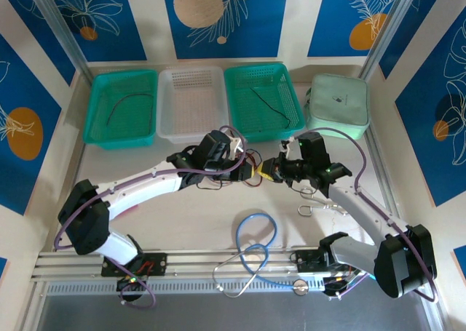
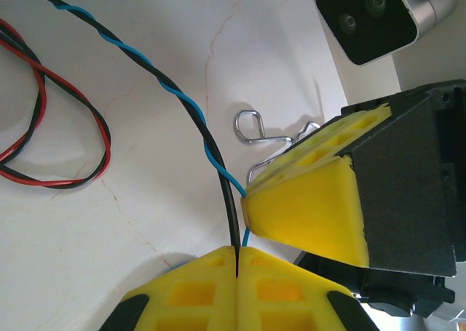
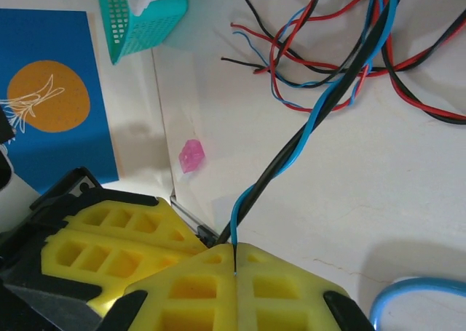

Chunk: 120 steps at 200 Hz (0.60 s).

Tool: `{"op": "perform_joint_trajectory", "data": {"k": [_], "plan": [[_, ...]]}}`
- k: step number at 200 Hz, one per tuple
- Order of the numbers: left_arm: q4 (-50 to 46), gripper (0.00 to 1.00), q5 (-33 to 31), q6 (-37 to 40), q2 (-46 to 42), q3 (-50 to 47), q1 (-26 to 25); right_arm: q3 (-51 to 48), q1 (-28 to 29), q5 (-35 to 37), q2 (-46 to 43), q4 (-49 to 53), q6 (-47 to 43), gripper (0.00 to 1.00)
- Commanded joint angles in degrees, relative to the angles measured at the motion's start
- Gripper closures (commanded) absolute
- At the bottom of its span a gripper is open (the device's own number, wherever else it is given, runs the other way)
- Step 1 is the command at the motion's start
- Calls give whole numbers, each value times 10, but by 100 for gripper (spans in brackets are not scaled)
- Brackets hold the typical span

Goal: Untangle the cables

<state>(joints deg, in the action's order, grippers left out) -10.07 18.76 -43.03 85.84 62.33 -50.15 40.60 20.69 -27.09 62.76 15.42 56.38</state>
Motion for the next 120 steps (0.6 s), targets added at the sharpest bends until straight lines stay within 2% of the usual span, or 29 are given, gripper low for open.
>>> {"op": "perform_joint_trajectory", "data": {"k": [1, 24, 68, 120], "plan": [[-10, 100, -13, 6, -21, 7, 1, 0, -3, 13, -11, 48, -24, 100], [-20, 100, -20, 9, -23, 9, 3, 10, -3, 33, -8, 84, -39, 100], [-50, 100, -89, 11, -55, 3, 16, 27, -3, 90, 0, 183, -81, 100], [-53, 100, -49, 15, -39, 10, 19, 20, 7, 46, -13, 122, -64, 100]]}}
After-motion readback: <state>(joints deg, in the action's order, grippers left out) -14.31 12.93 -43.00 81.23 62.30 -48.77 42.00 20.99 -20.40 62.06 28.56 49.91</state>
